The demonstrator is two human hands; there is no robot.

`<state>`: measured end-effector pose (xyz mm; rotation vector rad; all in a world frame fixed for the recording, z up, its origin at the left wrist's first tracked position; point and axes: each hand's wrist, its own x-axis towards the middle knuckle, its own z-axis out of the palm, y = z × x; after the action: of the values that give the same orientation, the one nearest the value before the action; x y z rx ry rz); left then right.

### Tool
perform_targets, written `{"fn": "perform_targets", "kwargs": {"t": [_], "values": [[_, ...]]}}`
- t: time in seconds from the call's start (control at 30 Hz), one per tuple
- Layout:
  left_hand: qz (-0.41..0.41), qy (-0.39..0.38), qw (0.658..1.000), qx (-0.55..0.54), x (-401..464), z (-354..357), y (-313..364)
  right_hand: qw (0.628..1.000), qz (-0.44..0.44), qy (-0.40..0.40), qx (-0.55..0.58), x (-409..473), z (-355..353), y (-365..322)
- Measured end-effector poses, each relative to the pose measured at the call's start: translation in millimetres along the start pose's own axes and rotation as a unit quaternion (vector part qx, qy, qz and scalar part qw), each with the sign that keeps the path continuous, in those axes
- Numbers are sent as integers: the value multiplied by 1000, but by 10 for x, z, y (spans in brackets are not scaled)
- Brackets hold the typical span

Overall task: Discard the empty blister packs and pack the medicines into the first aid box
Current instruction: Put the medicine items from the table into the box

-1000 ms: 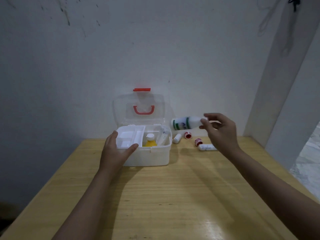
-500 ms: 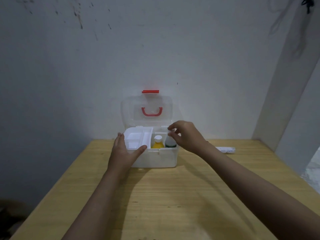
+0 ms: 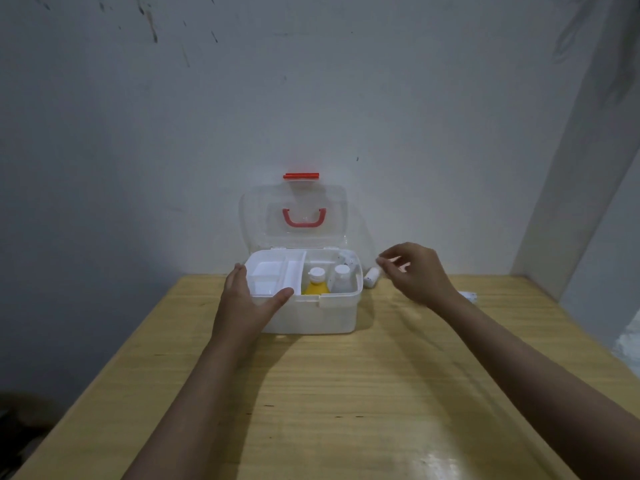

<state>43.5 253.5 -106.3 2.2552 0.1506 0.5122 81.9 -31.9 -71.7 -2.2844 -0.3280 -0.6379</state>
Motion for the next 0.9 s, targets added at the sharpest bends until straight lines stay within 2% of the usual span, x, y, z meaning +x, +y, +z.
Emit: {"fn": "perform_targets", "kwargs": {"t": [0.07,0.13,0.27,0.5,0.73,0.9], "values": [[-4,-1,1000,-2,6,0,-2,995,79,-19,-60,103,-67,289],[-9,-4,1000,-9,12,4,-7,976,155,-71,-136,184,-89,526],[-16,-2,1000,-12,19,16,1,945,218,-148,-195,232,13,743],[-26,-4,1000,-17,33,29,-28,968,200,-84,-124,264,213,806],[-29,-1,999,-16,16,29,-5,973,202,-57,-98,308,329,833],[-34,1,999,-24,12,27,7,970,190,-98,-120,310,393,834]]}}
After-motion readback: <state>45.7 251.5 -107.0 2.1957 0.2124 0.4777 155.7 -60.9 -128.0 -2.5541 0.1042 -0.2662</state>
